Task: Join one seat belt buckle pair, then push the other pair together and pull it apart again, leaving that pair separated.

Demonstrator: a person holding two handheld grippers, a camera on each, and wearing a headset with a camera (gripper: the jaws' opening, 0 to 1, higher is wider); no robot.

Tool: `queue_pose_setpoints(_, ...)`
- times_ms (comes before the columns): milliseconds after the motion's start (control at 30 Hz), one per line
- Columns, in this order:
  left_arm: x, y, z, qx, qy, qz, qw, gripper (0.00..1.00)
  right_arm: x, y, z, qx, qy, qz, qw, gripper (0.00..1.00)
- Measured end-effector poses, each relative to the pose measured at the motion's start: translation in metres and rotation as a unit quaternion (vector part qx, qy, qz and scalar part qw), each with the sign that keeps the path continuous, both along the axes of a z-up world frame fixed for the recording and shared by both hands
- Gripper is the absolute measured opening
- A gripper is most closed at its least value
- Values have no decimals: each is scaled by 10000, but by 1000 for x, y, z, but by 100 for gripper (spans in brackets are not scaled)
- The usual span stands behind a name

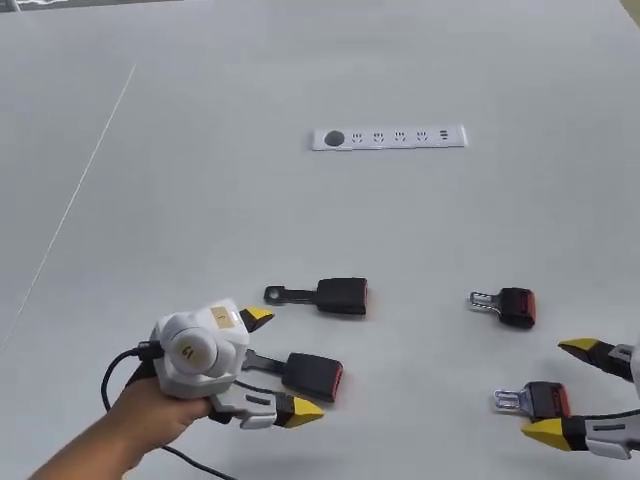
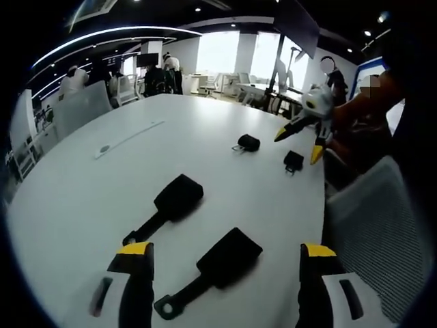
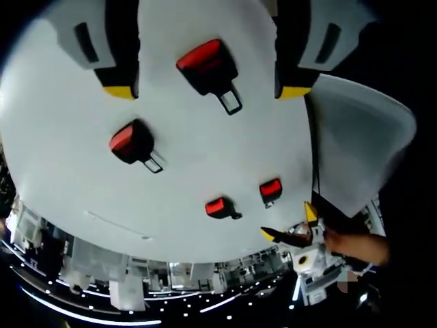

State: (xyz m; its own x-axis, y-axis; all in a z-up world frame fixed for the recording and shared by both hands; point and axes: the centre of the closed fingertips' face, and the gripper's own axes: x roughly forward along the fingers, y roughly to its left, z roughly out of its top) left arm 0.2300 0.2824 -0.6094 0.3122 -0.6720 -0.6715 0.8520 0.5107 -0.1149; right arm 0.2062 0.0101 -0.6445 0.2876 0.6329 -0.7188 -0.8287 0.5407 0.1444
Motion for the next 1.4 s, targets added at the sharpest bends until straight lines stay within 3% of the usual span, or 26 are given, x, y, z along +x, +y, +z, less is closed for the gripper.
queue_pose_setpoints(233, -2, -7, -17, 265, 1, -572, 9980, 87, -10, -3, -8, -177, 175, 387, 9989, 76)
queue_pose_setpoints(433, -7, -9, -40, 780, -73, -1292, 9885, 81, -14, -8, -16, -334, 318, 697, 9965, 69)
queue_pose_setpoints(633, -6, -12, -50, 943, -164, -1683, 9811, 71, -16, -11, -22, -533, 237, 1147, 9917, 63)
queue_pose_setpoints(767, -7, -11, -58, 1106, -271, -1990, 9734, 61, -14, -15, -23, -543, 244, 1202, 9910, 59)
queue_pose_setpoints(900, -10, -10, -64, 1158, -258, -2133, 9698, 56, -13, -19, -24, -584, 156, 1323, 9894, 55)
queue_pose_setpoints(933, -12, -9, -66, 1216, -278, -2262, 9661, 54, -12, -19, -23, -568, 156, 1315, 9896, 54)
queue_pose_setpoints(1000, -15, -7, -69, 1300, -243, -2380, 9622, 52, -12, -19, -23, -583, 150, 1328, 9893, 52)
queue_pose_setpoints(1167, -7, -7, -65, 1164, -307, -2334, 9649, 46, -13, -18, -24, -659, 90, 1540, 9858, 47)
queue_pose_setpoints(1400, -4, -6, -65, 982, -256, -2346, 9668, 39, -11, -17, -26, -595, 124, 1573, 9857, 37)
